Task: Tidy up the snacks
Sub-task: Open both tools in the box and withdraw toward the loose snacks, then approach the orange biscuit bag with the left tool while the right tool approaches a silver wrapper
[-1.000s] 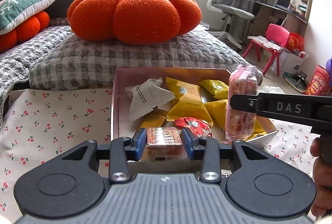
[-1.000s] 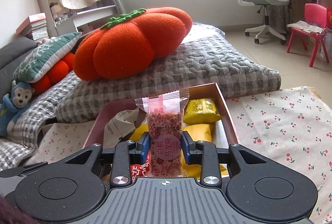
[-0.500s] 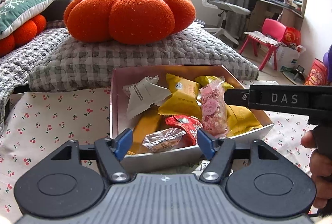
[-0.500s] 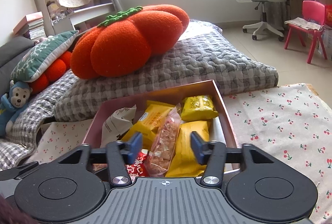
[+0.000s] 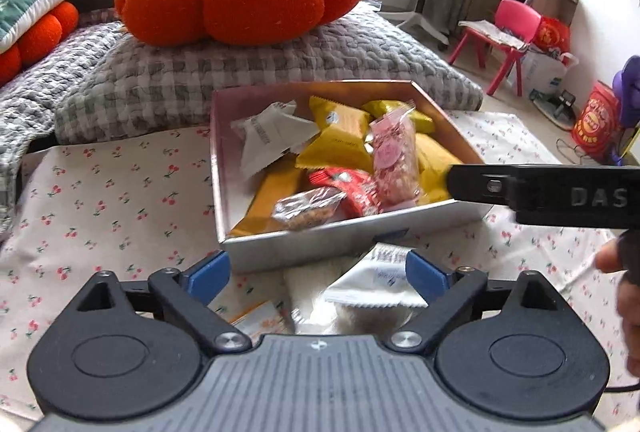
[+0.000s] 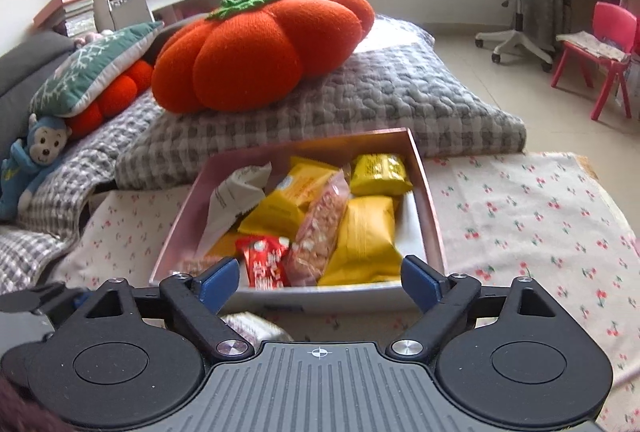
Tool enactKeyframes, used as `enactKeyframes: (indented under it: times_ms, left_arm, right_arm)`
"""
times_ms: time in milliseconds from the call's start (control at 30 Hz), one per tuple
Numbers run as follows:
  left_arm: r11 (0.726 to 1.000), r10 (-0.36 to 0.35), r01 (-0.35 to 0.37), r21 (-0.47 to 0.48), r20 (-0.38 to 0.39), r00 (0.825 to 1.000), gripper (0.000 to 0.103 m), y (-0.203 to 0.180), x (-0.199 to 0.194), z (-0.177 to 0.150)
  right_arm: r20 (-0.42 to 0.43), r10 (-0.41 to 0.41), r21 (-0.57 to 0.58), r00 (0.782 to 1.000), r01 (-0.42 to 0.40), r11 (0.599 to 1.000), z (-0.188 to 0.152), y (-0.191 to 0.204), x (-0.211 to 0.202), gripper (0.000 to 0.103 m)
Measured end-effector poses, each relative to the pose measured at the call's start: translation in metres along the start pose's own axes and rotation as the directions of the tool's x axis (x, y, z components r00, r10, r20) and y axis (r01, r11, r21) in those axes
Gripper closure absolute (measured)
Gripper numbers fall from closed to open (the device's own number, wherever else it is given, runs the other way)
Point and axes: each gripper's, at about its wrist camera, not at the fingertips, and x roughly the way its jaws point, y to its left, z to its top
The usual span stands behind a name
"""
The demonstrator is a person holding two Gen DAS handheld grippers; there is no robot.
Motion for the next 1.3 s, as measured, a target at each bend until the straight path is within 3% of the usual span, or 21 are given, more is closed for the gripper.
enactKeyframes:
  times_ms: [533, 800, 1033, 1300]
  left_arm:
    - [0.993, 0.117, -0.115, 0.031, -0.064, 0.991, 0.004, 0.033, -0.025, -0.021]
    - [0.974, 0.211, -0.221, -0.053, -0.155, 0.965, 0.005, 0.051, -0.014, -0.026]
    - [0.965, 0.205, -0.231, -0.127, -0.189, 0.96, 0.006, 0.052, -0.001, -0.029]
    - [0.942, 0.161, -0.204, -0.268, -0.172, 0.972, 0.007, 0.052, 0.014, -0.026]
  right_arm:
    - [-0.039, -0.12, -0.039, 0.992, 0.119, 0.992, -0.036, -0.015, -0.034, 0.007]
    - [-0.077, -0.153, -0.043, 0.985, 0.15, 0.988, -0.044, -0.009, -0.031, 0.007]
    - [-0.159, -0.158, -0.018, 0.975, 0.157, 0.987, -0.051, -0.006, -0.014, 0.007]
    - [-0.188, -0.162, 0.021, 0.969, 0.169, 0.985, -0.053, -0.006, 0.002, 0.007]
